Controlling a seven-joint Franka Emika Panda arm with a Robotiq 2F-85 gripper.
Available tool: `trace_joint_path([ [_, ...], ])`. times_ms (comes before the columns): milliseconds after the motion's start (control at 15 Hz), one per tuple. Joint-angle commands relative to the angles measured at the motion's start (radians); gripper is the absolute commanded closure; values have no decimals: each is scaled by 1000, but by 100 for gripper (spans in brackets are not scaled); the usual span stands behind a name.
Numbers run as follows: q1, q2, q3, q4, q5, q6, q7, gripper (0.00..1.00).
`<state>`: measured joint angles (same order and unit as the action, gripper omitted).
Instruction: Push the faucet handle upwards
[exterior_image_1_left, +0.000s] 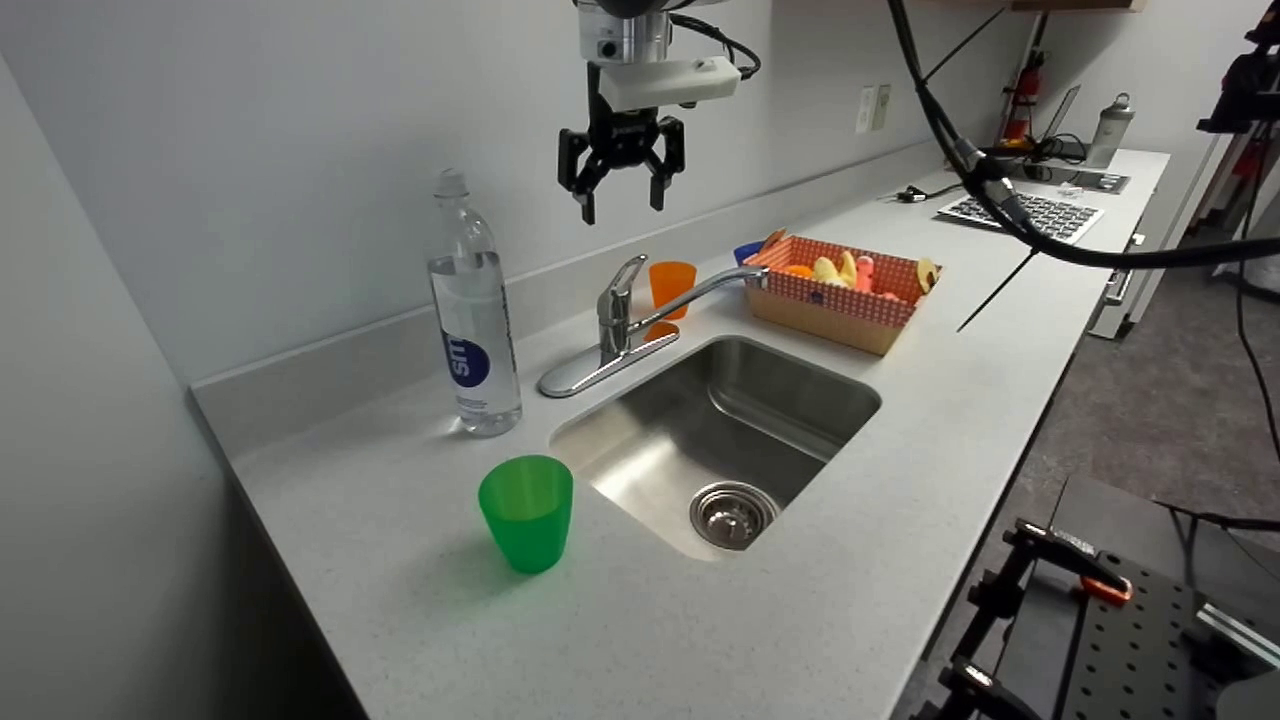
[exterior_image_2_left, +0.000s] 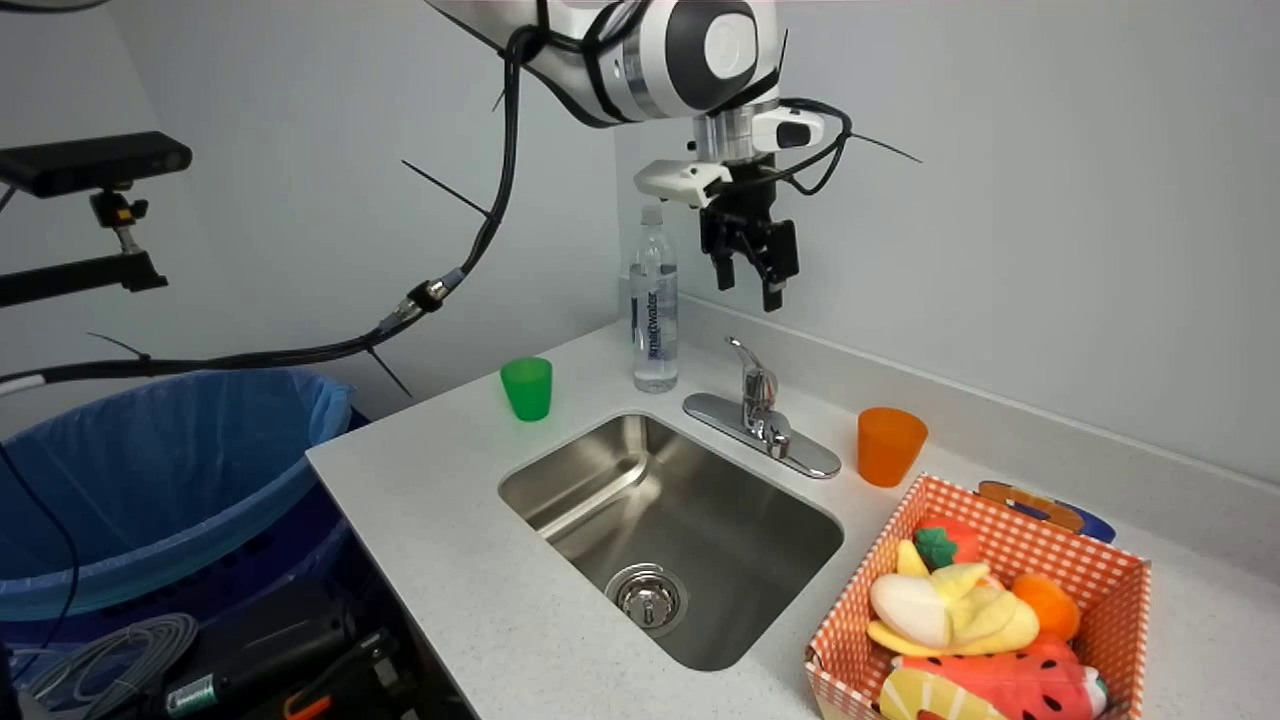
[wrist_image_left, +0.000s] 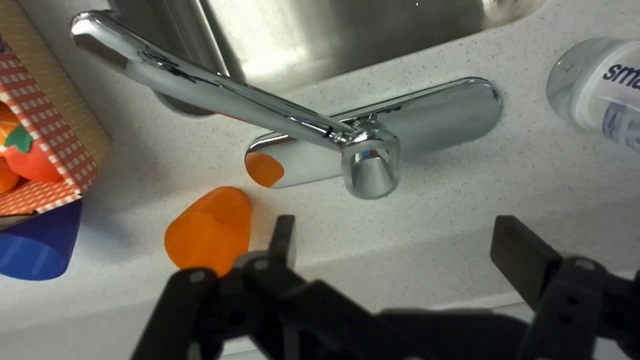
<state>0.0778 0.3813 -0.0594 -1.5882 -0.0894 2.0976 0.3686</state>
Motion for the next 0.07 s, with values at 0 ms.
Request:
trace_joint_path([
  [0, -3, 0, 3, 3, -1, -4, 0, 0],
])
